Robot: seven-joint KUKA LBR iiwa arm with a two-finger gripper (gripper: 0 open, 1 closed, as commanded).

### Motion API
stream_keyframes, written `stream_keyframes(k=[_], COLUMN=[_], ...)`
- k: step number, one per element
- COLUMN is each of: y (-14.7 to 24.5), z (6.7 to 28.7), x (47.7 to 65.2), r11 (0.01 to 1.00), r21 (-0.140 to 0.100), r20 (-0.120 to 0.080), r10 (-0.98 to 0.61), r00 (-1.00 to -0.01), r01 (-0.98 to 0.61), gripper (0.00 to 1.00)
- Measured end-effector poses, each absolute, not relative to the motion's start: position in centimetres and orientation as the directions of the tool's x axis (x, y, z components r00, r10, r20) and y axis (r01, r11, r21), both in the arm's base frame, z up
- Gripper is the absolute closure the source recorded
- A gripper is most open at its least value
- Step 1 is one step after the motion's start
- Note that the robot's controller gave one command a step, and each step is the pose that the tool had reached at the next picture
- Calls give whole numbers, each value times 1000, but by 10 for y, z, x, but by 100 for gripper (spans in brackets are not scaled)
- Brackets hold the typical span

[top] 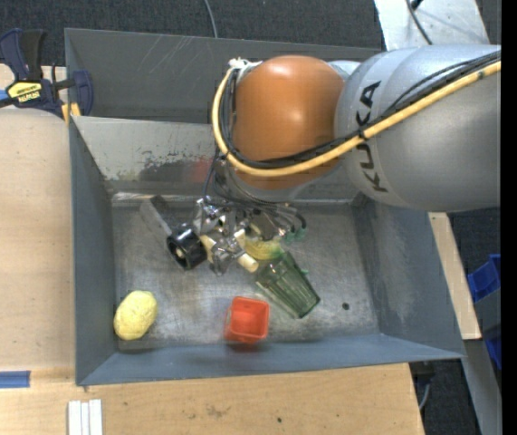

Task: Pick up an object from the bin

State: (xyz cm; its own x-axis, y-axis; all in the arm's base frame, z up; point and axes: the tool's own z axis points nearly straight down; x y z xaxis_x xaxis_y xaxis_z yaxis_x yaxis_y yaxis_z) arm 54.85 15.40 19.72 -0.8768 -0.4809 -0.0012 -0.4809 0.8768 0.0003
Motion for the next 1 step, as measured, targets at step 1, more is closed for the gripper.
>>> stream_keyframes(k=[1], y=[146], z=[227], x=[548], r11=[839], r21=[2], r20=[3], r10=[-544], r00=[-839], r01=[-544], gripper=[100])
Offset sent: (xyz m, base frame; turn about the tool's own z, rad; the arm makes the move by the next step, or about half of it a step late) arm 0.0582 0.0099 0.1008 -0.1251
